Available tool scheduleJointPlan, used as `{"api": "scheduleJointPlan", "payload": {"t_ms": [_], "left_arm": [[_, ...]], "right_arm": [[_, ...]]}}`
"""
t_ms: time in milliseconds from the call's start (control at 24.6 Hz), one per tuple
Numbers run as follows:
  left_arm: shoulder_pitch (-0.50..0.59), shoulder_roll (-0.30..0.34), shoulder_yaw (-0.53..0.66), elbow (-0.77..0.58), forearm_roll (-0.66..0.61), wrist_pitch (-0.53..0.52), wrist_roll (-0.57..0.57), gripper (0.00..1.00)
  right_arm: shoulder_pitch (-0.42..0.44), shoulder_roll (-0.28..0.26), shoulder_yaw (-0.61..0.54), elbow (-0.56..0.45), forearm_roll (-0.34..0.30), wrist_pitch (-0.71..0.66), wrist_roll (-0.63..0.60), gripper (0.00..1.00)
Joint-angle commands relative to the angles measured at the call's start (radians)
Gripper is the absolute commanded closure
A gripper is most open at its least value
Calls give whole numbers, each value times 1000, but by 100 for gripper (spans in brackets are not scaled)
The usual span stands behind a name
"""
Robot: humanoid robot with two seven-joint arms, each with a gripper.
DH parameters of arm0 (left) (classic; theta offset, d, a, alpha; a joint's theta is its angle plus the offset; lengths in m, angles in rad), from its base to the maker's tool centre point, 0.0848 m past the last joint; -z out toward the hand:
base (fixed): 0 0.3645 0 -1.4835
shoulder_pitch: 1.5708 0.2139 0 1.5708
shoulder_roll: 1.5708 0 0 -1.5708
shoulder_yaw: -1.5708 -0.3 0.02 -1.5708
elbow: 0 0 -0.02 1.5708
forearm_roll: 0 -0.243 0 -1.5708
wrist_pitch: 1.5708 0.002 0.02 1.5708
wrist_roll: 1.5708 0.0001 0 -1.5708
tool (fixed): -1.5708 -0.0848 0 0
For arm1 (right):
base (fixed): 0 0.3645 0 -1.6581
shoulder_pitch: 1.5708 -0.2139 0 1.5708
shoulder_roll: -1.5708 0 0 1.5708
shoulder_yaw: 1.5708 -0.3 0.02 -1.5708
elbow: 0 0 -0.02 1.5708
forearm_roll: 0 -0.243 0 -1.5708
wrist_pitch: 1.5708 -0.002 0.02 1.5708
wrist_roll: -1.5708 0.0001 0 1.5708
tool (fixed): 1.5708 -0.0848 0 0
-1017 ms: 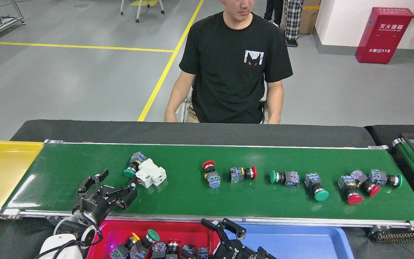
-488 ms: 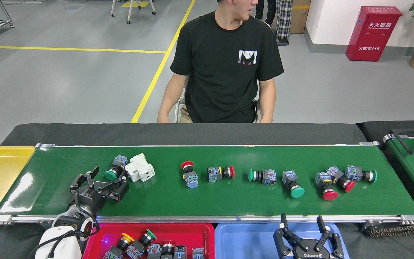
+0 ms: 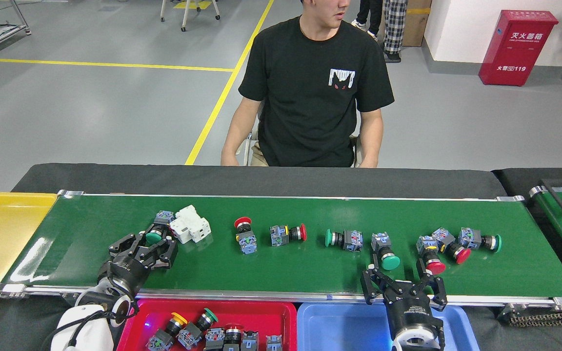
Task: Pick switch part from conveyor to tray
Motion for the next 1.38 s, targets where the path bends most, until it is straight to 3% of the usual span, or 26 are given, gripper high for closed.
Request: {"api": "scheduleJointPlan", "payload": {"t_ms": [0,41,122,244,285,325,366,569,732,813,854,895,935,1058,1180,1261,1342], "left_arm": [[100,26,14,-181,27,-175,10,92],[187,31,21,-281,45,-243,9,91],[330,33,23,-431,68,-244,6,90],[433,31,20,-517,70,-244,4,80],[448,28,18,-523,70,-244,3,58],[453,14,21,-525,68,-244,1,21],[456,5,24,-526,70,-244,4,0],[477,-3,38,-526,102,-244,12,0],[477,-38,184,-523,107,-244,12,0],[463,-96,302,-512,105,-244,12,0],[457,-110,354,-505,105,-231,12,0],[453,-110,391,-493,105,-191,12,0],[451,-110,419,-473,105,-168,12,0],[448,-109,481,-408,104,-155,12,0],[448,-107,485,-400,104,-155,12,0],[440,-105,478,-402,105,-157,12,0],[408,-75,469,-390,102,-174,10,0]], "right_arm": [[-37,4,3,12,3,-6,12,54],[-46,-2,12,15,3,-11,26,68],[-49,-13,31,15,1,-23,40,91],[-43,-21,32,11,1,-72,43,98],[-38,-21,32,5,0,-86,41,98],[-35,-22,32,-5,0,-104,40,98],[-29,-25,32,-23,-2,-130,40,98],[28,-41,32,-127,-9,-288,35,98],[81,-78,40,-205,-5,-586,-17,98],[89,-78,75,-227,-6,-718,-20,89],[89,-73,94,-228,-6,-771,-20,69],[91,-67,120,-228,-6,-802,-20,32],[91,-62,149,-228,-6,-817,-20,3],[86,-59,239,-221,-5,-825,-20,0],[86,-53,246,-224,-6,-822,-19,0],[89,-50,226,-232,-16,-794,-19,0],[126,-50,126,-248,-28,-669,-37,4]]}}
